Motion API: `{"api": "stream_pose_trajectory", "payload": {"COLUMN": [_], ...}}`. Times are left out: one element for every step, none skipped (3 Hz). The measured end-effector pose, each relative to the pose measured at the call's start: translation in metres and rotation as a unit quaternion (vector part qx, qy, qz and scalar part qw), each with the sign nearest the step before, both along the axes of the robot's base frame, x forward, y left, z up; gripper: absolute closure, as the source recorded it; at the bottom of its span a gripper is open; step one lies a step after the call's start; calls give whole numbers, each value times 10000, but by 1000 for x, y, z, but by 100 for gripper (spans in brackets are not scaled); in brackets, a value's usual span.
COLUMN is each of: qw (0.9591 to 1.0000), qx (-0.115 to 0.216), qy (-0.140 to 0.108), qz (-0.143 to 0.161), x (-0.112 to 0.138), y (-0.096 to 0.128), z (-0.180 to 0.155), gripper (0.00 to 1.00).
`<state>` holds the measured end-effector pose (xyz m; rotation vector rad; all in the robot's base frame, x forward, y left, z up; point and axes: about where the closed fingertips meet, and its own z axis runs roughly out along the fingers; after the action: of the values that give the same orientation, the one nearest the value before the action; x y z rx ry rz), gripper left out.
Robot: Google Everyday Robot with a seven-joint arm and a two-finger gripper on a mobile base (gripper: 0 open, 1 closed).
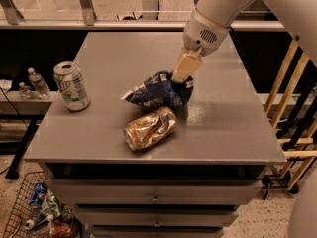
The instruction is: Move blue chip bag near orange can
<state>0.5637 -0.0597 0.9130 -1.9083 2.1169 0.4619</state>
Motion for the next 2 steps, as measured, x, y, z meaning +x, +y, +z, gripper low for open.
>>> {"api": "stream_pose_trajectory", "payload": {"qw": [9999, 9999], "qx": [46, 83], "qy": [-86, -142], "qz": [-21, -42], "x": [6, 10], "y": [4, 7], "z": [0, -1], "gripper": [81, 57]}}
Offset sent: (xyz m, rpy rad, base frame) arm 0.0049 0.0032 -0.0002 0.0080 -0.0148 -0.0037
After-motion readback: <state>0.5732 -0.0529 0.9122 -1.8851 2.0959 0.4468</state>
